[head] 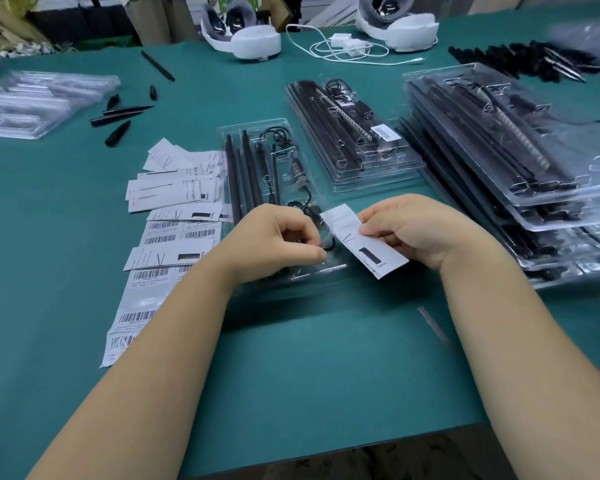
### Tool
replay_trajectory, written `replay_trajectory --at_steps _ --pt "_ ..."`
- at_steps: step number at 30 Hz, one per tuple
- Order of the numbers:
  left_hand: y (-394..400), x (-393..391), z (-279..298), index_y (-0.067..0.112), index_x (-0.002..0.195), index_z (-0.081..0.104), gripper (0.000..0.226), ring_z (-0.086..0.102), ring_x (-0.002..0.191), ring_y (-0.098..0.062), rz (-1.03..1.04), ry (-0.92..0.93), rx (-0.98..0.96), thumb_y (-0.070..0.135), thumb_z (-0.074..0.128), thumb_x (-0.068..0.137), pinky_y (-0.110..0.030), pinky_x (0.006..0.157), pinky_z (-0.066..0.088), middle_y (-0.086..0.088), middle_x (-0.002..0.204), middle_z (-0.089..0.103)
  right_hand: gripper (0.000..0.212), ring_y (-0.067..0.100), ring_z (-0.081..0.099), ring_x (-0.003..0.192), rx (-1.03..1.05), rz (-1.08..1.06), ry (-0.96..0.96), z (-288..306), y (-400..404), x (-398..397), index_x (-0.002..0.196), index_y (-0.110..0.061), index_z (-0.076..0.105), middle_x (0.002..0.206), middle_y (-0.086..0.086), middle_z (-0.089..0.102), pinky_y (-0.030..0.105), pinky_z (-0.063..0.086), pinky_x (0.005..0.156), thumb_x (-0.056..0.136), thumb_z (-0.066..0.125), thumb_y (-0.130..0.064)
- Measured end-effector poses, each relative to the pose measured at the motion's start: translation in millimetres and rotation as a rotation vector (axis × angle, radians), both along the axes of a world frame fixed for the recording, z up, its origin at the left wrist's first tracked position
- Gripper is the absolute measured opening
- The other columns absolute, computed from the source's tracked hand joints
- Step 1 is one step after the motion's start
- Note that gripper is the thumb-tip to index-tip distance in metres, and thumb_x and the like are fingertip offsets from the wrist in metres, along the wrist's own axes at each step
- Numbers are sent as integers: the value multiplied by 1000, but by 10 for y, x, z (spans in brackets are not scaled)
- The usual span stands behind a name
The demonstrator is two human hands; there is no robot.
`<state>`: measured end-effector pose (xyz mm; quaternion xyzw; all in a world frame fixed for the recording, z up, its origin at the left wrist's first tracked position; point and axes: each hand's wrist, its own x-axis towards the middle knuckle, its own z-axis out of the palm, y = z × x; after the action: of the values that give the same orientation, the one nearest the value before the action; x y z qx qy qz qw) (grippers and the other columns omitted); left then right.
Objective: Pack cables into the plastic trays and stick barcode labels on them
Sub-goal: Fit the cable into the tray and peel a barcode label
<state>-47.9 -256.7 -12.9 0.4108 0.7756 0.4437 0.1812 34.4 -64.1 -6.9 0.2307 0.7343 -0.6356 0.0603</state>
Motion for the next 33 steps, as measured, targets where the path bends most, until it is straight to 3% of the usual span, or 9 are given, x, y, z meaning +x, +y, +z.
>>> replay_trajectory --at_steps 3,7,13,16,20,22,27,31,33 --pt "14 -5 12 24 52 60 23 39 50 -7 -6 -59 -2 10 72 65 -15 50 34 13 56 48 13 7 45 38 74 -101 -22 -18 46 -21 71 -11 59 57 -1 51 18 37 41 81 57 -3" --pt "13 -7 12 20 55 60 15 40 51 -8 -19 -78 -22 13 69 63 -18 51 36 7 58 50 13 4 48 36 -72 -10 22 -24 -28 -31 89 -4 65 52 -3 59 15 38 38 85 54 1" --pt "23 -8 16 19 54 58 16 37 51 -9 -35 -104 -11 11 69 63 -16 50 33 1 58 48 16 9 64 58 -136 17 116 -46 -175 -139 94 -12 69 71 0 72 21 54 56 89 57 -1" --pt "20 -15 9 16 56 60 12 39 51 -10 -33 -107 -14 10 68 64 -17 51 34 1 57 50 16 6 63 54 -107 -39 174 -76 -243 -196 89 -16 71 67 -4 71 17 50 51 87 62 -3" --pt "10 -19 1 13 58 61 11 38 50 -11 -28 -116 -15 9 68 65 -17 49 33 -1 55 51 19 2 51 50 368 -134 258 -168 -337 -281 76 -34 71 56 -15 63 16 43 52 79 73 -16" --pt "9 -16 2 14 56 60 15 37 47 -9 -34 -113 -10 7 68 66 -15 48 32 3 51 49 13 8 51 64 579 -141 304 -212 -390 -313 90 -27 74 63 -11 63 21 41 64 80 71 -19" --pt "15 -6 -5 9 57 58 20 37 45 -6 -40 -104 -7 -4 67 70 -13 46 32 8 49 48 14 19 51 88 702 -165 395 -319 -480 -321 97 -20 67 78 -12 51 30 38 72 83 68 -23" --pt "18 3 13 16 53 58 17 35 46 -8 -22 -105 -4 8 67 65 -14 46 31 6 48 45 9 6 45 72 663 -118 329 -269 -390 -305 89 -25 71 86 -8 48 19 31 57 81 69 -30" --pt "17 3 17 14 55 58 14 34 47 -9 -15 -104 -6 10 67 64 -16 47 31 5 49 44 19 -4 49 83 566 16 308 -226 -276 -240 101 -30 72 94 -16 53 13 37 72 82 70 -31"
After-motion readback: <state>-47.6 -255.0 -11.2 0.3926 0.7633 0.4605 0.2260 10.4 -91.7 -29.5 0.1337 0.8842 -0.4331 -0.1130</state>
